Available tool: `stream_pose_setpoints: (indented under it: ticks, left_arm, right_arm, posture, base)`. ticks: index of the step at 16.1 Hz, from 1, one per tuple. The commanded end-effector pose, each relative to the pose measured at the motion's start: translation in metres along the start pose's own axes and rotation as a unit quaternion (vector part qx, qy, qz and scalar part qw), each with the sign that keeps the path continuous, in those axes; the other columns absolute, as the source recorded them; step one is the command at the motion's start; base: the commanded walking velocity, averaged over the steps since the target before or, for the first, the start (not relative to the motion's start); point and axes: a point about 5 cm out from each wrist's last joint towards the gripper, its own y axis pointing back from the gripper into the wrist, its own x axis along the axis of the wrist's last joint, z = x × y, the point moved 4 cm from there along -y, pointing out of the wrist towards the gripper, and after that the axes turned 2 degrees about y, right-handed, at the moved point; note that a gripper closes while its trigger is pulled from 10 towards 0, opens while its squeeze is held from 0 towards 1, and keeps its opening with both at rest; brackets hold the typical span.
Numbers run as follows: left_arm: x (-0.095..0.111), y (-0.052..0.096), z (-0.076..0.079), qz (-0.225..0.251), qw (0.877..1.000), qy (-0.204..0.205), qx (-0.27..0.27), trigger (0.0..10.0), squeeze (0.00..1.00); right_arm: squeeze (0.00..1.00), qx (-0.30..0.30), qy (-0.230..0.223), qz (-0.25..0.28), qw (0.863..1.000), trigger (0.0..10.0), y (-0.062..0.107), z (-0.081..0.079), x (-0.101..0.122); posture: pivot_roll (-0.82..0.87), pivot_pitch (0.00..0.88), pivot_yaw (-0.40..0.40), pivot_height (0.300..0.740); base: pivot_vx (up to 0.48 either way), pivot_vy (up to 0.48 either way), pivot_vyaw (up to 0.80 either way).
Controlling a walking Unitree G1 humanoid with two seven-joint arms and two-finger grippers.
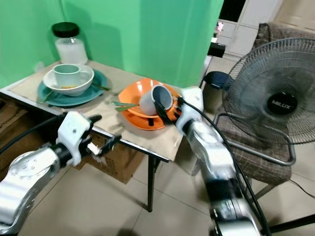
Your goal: Setting the table
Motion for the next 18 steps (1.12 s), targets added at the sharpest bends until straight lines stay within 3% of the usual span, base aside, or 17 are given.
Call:
stream_pose_setpoints:
  ticks: [1,2,6,9,10,11,12,17,18]
  left_arm:
    - [0.001,0.003,0.001,0.002,1.000,0.006,-0.011,10.0,1.00]
    - [0.000,0.004,-0.001,0.000,1.000,0.004,-0.008,10.0,1.00]
    - [-0.008,0.013,-0.007,-0.019,1.000,-0.012,-0.003,10.0,1.00]
    - [-0.008,0.016,-0.006,-0.021,1.000,-0.014,-0.009,10.0,1.00]
    - [-0.008,0.016,-0.005,-0.020,1.000,-0.014,-0.012,10.0,1.00]
    - [-0.008,0.016,-0.005,-0.020,1.000,-0.014,-0.012,10.0,1.00]
    - [-0.008,0.016,-0.004,-0.020,1.000,-0.015,-0.014,10.0,1.00]
    - [-0.006,0.014,-0.002,-0.016,1.000,-0.017,-0.020,10.0,1.00]
    - [-0.005,0.014,-0.002,-0.014,1.000,-0.017,-0.019,10.0,1.00]
  right_arm:
    - [0.64,0.013,0.018,0.003,1.000,10.0,-0.007,-0.005,0.003]
    - [0.00,0.018,0.024,0.004,1.000,10.0,-0.011,-0.007,0.004]
    - [0.00,0.047,0.036,-0.002,0.998,10.0,-0.023,-0.018,0.004]
    - [0.00,0.028,0.019,-0.040,0.999,10.0,-0.032,-0.016,-0.010]
    - [0.00,0.015,-0.002,-0.054,0.998,4.4,-0.034,-0.013,-0.016]
    - [0.00,0.016,-0.004,-0.054,0.998,4.4,-0.034,-0.013,-0.017]
    - [0.00,0.021,-0.017,-0.056,0.998,0.0,-0.034,-0.015,-0.019]
    - [0.00,0.002,-0.023,-0.080,0.997,0.0,-0.037,-0.009,-0.027]
    - [0.00,0.007,-0.027,-0.078,0.997,0.5,-0.038,-0.010,-0.026]
  posture:
    - [0.11,0.000,-0.048,0.740]
    - [0.12,0.000,-0.048,0.740]
    - [0.13,0.000,-0.056,0.740]
    - [0.13,0.000,-0.060,0.740]
    - [0.13,0.000,-0.061,0.740]
    - [0.13,0.000,-0.061,0.740]
    - [0.13,0.000,-0.059,0.740]
    - [0.13,0.000,-0.063,0.740]
    - [0.13,0.000,-0.063,0.740]
  base:
    - [0.000,0.000,0.00]
    - [0.000,0.000,0.00]
    - [0.000,0.000,0.00]
    - [0.000,0.000,0.00]
    - [0.000,0.000,0.00]
    - [0.000,0.000,0.00]
    - [0.000,0.000,0.00]
    - [0.000,0.000,0.00]
    - [0.000,0.000,0.00]
